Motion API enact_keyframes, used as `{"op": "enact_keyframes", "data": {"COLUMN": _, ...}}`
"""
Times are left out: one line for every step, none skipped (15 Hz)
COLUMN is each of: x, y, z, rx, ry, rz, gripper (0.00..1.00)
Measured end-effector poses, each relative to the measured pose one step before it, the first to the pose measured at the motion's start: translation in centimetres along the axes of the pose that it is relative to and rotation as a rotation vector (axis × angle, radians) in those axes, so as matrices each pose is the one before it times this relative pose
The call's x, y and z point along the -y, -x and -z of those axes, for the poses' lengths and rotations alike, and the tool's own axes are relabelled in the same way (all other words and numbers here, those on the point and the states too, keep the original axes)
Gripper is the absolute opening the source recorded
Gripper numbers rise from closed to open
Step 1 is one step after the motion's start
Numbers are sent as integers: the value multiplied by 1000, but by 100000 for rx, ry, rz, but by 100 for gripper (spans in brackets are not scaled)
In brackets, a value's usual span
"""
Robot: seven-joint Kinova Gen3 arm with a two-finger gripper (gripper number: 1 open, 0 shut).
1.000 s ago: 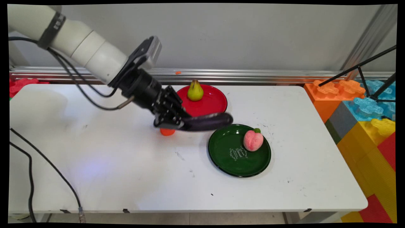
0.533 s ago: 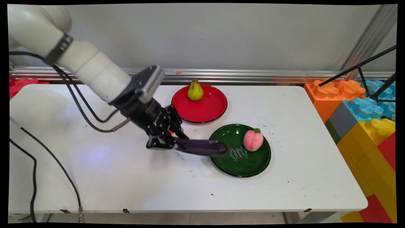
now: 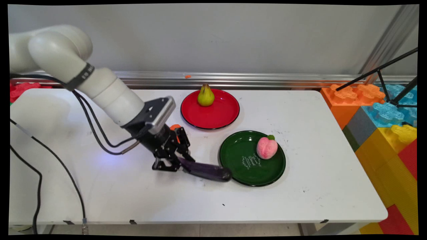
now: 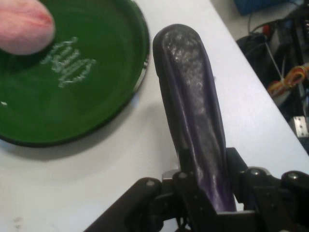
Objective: Place the picked object on the table
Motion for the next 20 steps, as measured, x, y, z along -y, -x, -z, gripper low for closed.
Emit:
{"op": "enact_keyframes", "data": {"x": -126, "y": 567, "z": -586, "rx": 270, "ry": 1249, "rz": -1119, "gripper": 0}}
{"op": "enact_keyframes", "data": {"x": -102, "y": 472, "z": -465, "rx": 240, "ry": 924, "rz": -854, "gripper": 0}}
{"op": "enact_keyframes", "data": {"x": -90, "y": 467, "z": -448, "rx": 223, "ry": 734, "rz": -727, "gripper": 0}}
{"op": "enact_keyframes", "data": {"x": -90, "y": 574, "z": -578, "rx": 221, "ry": 729, "rz": -892, "gripper": 0}}
{"op": "enact_keyframes", "data": {"x": -43, "y": 348, "z": -373, "rx": 153, "ry": 397, "rz": -475, "gripper": 0}}
{"op": "enact_keyframes", "data": {"x": -39, "y": 321, "z": -361, "rx": 96, "ry": 299, "rz": -404, "gripper": 0}}
{"op": "enact_keyframes", "data": {"x": -40, "y": 365, "z": -431, "rx": 153, "ry": 302, "rz": -387, "gripper": 0}}
{"op": "enact_keyframes", "data": {"x": -31, "y": 319, "z": -419, "rx": 81, "ry": 227, "rz": -317, "gripper": 0}}
{"op": "enact_keyframes", "data": {"x": -34, "y": 375, "z": -525, "rx": 65, "ry": 257, "rz": -329, "gripper": 0}}
{"op": "enact_keyframes", "data": {"x": -23, "y": 245, "z": -367, "rx": -17, "ry": 180, "rz": -140, "gripper": 0}}
{"op": "enact_keyframes", "data": {"x": -21, "y": 202, "z": -330, "rx": -148, "ry": 185, "rz": -23, "gripper": 0}}
{"op": "enact_keyframes", "data": {"x": -36, "y": 218, "z": -388, "rx": -342, "ry": 287, "rz": 152, "gripper": 0}}
{"op": "enact_keyframes", "data": {"x": -45, "y": 111, "z": -250, "rx": -370, "ry": 281, "rz": 65, "gripper": 0}}
{"op": "enact_keyframes", "data": {"x": -25, "y": 74, "z": -147, "rx": -239, "ry": 159, "rz": 71, "gripper": 0}}
{"op": "enact_keyframes", "data": {"x": -32, "y": 90, "z": -191, "rx": -383, "ry": 186, "rz": 80, "gripper": 0}}
{"op": "enact_keyframes", "data": {"x": -18, "y": 50, "z": -109, "rx": -268, "ry": 87, "rz": 52, "gripper": 0}}
{"op": "enact_keyframes", "data": {"x": -14, "y": 71, "z": -142, "rx": -358, "ry": 101, "rz": 86, "gripper": 0}}
{"op": "enact_keyframes", "data": {"x": -18, "y": 75, "z": -116, "rx": -327, "ry": 148, "rz": 91, "gripper": 100}}
{"op": "enact_keyframes", "data": {"x": -15, "y": 65, "z": -100, "rx": -319, "ry": 174, "rz": 54, "gripper": 100}}
{"op": "enact_keyframes", "data": {"x": 1, "y": 53, "z": -84, "rx": -351, "ry": 118, "rz": 47, "gripper": 100}}
